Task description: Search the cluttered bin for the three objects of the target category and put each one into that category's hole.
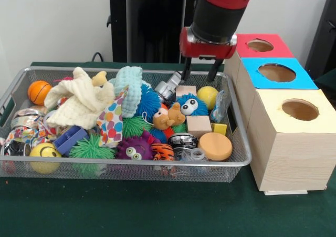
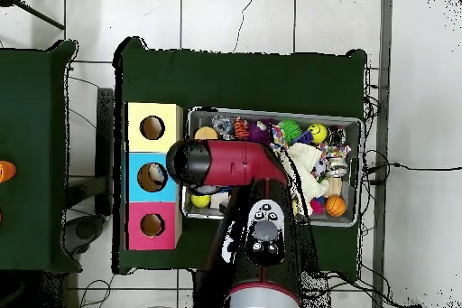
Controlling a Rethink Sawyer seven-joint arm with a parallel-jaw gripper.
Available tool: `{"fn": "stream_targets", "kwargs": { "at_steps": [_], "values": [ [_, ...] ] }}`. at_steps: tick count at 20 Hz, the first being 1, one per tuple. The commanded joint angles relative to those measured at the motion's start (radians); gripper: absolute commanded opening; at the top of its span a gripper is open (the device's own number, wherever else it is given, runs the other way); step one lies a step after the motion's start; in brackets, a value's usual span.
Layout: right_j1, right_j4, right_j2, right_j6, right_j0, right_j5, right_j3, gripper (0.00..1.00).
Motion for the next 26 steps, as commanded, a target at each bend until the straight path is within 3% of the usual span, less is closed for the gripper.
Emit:
{"fn": "stream_targets", "kwargs": {
  "at_steps": [1, 4, 8, 17, 26],
  "values": [
    [0.104, -0.018, 0.096, 0.072, -0.06, -0.116, -0.045, 1.0],
    [0.149, -0.021, 0.116, 0.059, -0.076, -0.167, -0.07, 1.0],
    [0.186, 0.007, 0.122, 0.111, -0.085, -0.231, -0.043, 1.0],
    [0.255, 0.022, 0.104, 0.179, -0.042, -0.376, -0.057, 1.0],
    [0.352, 0.051, 0.132, 0.171, -0.047, -0.394, -0.151, 1.0]
  ]
}}
